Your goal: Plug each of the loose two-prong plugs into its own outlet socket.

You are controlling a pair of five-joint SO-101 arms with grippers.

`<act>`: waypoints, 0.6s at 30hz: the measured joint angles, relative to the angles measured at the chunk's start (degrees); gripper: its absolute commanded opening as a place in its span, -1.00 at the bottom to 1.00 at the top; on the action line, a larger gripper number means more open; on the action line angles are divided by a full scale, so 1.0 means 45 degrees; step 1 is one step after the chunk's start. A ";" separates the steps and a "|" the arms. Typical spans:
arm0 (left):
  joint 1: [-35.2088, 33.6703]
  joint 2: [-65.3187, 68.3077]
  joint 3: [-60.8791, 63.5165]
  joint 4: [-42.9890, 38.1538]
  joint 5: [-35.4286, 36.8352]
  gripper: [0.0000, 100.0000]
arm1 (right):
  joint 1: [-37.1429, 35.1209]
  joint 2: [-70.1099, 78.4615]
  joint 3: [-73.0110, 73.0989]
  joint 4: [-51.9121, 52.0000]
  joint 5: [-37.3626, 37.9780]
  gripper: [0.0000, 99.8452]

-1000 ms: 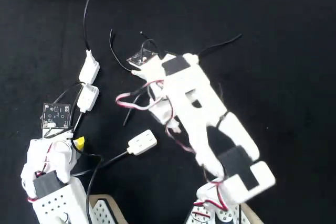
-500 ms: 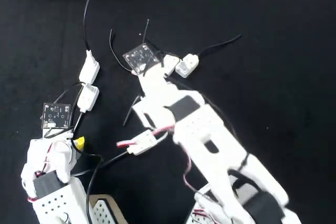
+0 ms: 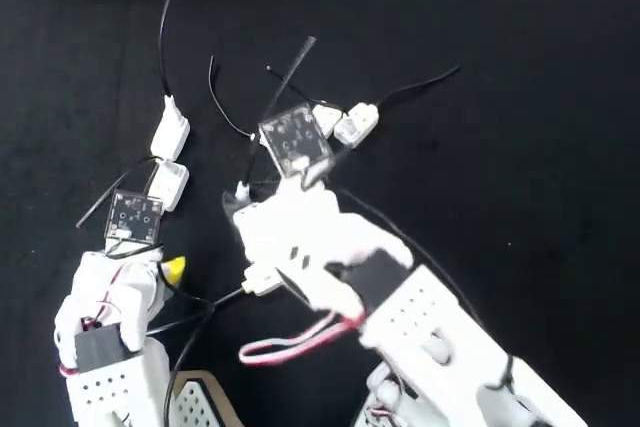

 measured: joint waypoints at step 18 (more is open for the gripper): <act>0.6662 -0.0254 -0.4200 0.1856 0.3692 -0.34 | -0.0391 -0.9944 0.6115 -0.1817 0.0449 -0.98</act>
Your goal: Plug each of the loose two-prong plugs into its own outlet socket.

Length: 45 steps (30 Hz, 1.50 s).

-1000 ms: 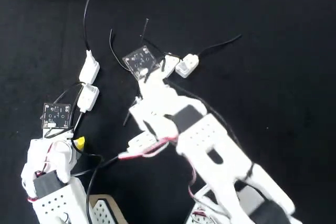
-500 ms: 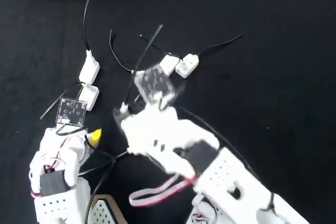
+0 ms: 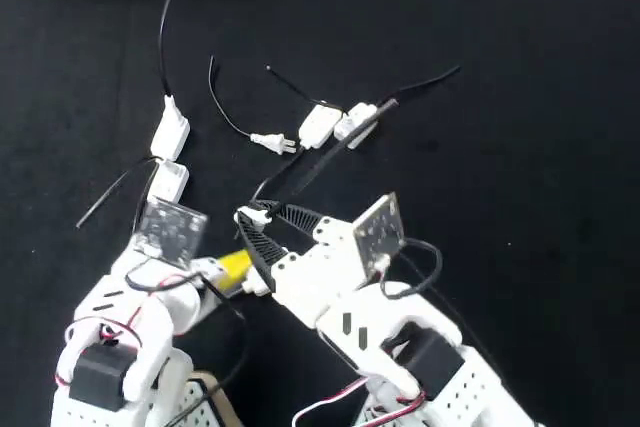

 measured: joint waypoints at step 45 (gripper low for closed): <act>-0.0371 0.0059 0.0039 -0.0488 0.1114 -0.48 | -0.1289 0.3829 -0.1778 0.0957 0.0606 -0.98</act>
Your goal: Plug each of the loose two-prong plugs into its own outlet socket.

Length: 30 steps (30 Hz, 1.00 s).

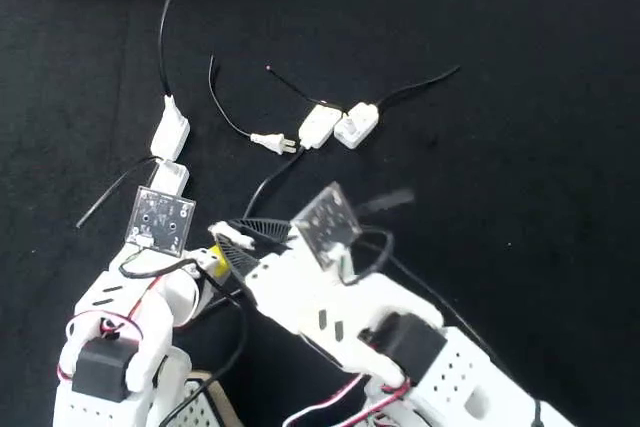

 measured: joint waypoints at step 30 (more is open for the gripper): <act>-0.2266 -0.0059 0.0371 0.1446 -0.5353 -0.49 | 0.1289 0.3126 -0.3692 0.4493 -0.0547 -0.98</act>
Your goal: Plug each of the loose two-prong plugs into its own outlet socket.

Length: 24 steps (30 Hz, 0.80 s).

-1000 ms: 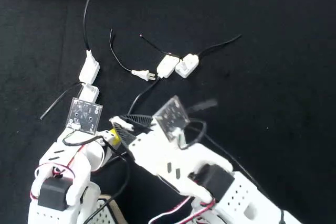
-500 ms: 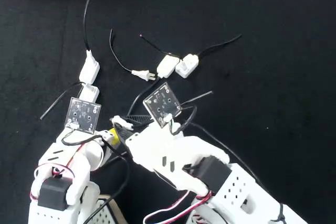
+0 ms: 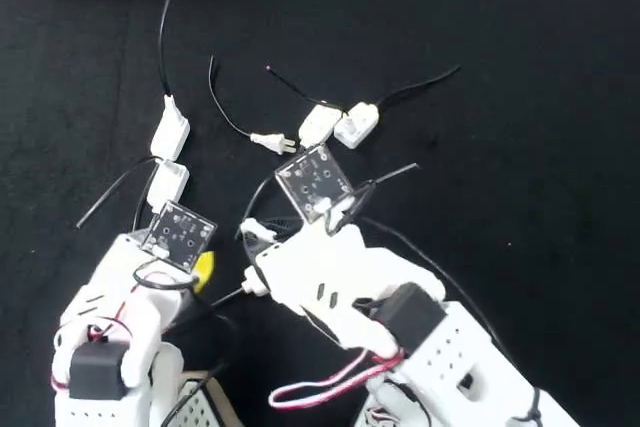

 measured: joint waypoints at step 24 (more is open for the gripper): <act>-0.4532 0.0039 0.4122 -0.2090 -0.0742 -0.49 | 0.0801 0.7990 -0.3106 0.2266 0.0000 -0.98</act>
